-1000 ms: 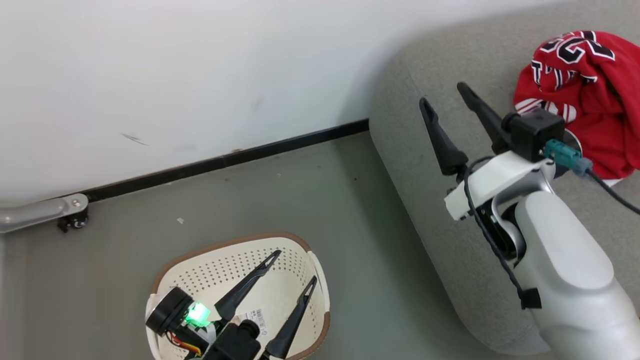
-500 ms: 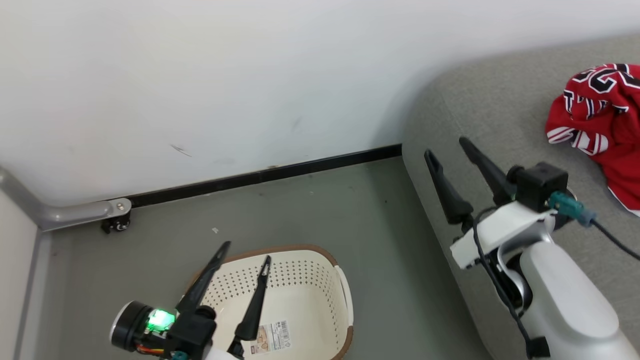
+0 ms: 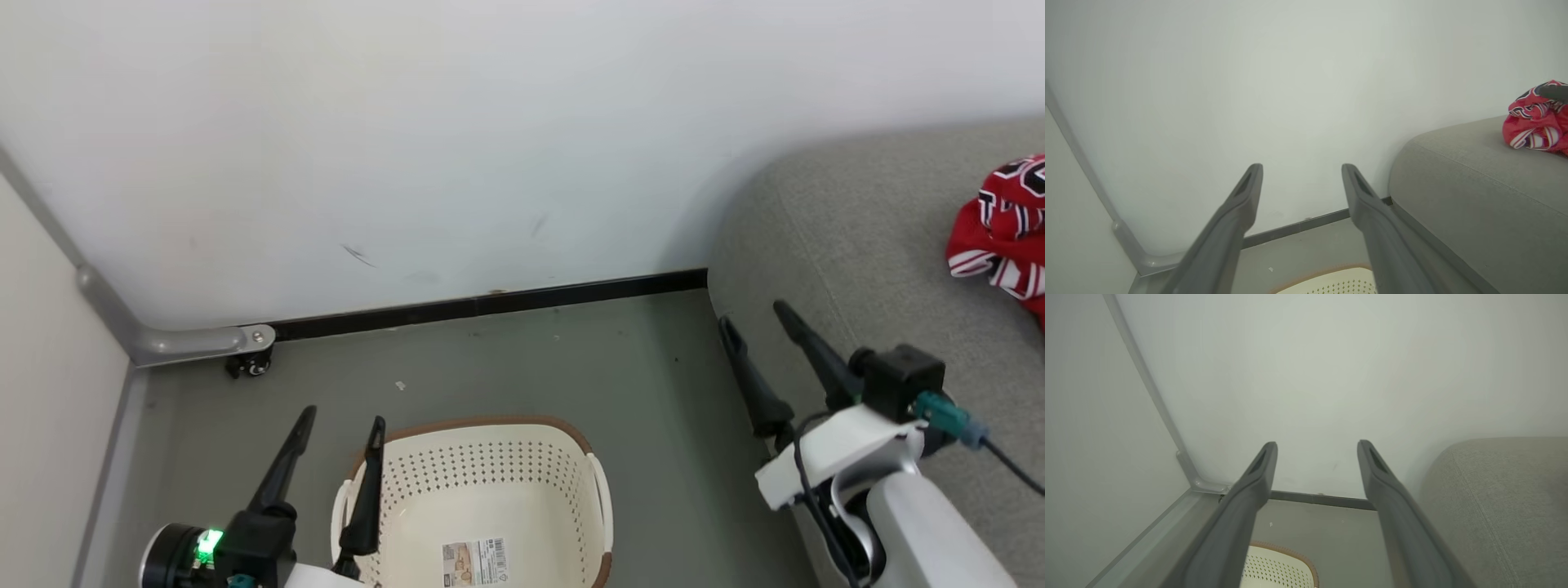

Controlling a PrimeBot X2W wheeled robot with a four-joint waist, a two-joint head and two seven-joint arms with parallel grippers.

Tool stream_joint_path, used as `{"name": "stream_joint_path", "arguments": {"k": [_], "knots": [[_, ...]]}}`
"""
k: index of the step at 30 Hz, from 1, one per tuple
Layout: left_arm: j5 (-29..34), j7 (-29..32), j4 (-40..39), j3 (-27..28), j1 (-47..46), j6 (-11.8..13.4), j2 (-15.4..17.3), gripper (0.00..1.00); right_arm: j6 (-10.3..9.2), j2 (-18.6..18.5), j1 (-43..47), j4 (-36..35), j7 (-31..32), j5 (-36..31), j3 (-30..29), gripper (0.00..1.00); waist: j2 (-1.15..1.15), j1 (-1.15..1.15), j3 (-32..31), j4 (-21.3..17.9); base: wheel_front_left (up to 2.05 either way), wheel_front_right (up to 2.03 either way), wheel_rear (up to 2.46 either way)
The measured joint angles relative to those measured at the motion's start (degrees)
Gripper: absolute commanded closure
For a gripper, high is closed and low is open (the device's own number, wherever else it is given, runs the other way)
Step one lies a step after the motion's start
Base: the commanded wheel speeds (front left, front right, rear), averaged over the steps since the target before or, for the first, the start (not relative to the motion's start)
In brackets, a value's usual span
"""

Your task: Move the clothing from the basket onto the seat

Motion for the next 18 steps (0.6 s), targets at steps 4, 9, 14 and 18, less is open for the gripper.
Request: {"name": "stream_joint_path", "arguments": {"k": [4, 9, 14, 18], "knots": [[-0.35, 0.0, 0.29, 1.6, 0.23, -0.09, -0.34, 0.0, 0.0, 0.54, 3.25, -0.62, 0.0, -0.54, -0.63, 0.0, 0.0, 0.0, -0.7, 1.28, 0.0, 0.0, 0.0], [-2.26, 0.0, 1.78, 3.82, 2.15, -0.81, -1.64, 0.0, 0.0, 1.34, 6.67, -1.85, 0.0, -0.54, -2.79, 0.0, 0.0, 0.0, -1.58, 2.78, 0.0, 0.0, 0.0], [-3.54, 0.0, 3.66, 6.03, 3.41, -1.6, -1.97, 0.0, 0.0, 2.05, 9.85, -2.56, 0.0, -1.33, -5.06, 0.0, 0.0, 0.0, -2.42, 4.1, 0.0, 0.0, 0.0], [-4.37, 0.0, 5.03, 6.22, 4.24, -3.83, -2.1, 0.0, 0.0, 2.15, 12.0, -3.03, 0.0, -2.89, -5.26, 0.0, 0.0, 0.0, -3.09, 4.96, 0.0, 0.0, 0.0]]}}
